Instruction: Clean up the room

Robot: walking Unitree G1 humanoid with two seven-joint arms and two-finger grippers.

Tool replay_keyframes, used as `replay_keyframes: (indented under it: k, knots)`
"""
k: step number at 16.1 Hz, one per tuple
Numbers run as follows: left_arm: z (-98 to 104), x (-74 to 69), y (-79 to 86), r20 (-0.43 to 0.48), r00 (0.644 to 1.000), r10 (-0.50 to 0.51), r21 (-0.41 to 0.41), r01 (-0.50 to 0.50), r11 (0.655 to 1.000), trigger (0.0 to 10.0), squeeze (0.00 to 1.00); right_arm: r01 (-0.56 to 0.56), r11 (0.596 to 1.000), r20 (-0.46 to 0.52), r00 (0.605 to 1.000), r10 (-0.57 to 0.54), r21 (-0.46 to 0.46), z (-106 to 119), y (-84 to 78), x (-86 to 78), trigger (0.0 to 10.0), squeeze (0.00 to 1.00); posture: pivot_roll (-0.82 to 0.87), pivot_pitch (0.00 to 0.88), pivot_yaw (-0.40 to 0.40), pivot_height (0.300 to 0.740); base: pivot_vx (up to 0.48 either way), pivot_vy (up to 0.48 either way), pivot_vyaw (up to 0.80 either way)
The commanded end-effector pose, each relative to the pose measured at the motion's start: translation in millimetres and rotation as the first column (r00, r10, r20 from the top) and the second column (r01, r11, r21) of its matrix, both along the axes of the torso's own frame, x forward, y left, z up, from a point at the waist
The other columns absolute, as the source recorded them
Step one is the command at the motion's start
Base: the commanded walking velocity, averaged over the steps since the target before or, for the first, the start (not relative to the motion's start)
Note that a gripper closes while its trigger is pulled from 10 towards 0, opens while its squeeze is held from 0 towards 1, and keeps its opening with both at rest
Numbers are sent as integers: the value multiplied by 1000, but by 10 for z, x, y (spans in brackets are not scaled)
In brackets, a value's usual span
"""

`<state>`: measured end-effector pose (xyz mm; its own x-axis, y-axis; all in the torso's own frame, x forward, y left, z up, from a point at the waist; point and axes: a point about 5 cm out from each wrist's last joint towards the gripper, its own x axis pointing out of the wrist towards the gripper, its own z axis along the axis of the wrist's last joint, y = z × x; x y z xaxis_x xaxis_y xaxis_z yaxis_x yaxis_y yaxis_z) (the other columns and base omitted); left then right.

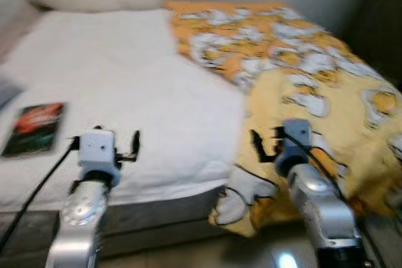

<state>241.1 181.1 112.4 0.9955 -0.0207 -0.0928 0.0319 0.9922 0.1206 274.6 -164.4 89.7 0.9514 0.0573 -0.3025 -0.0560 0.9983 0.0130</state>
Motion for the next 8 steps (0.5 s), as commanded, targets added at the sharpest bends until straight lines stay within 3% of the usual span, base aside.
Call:
replay_keyframes:
  k: [1, 8]
  knots:
    - [-20, 4, 41, 2, 1000, 4, 13, -4, 1000, 10000, 337, 0, 1000, 0, 1000, 0, 3, 4, 16, 17, 10000, 0, 111, 0, -44, 740, 304, 0, 0]
    - [-262, 44, 193, -28, 999, 18, 18, -18, 1000, 10000, 341, -26, 1000, 3, 1000, 26, 11, 8, 50, 62, 10000, 0, 128, 0, -54, 740, 301, 0, 0]
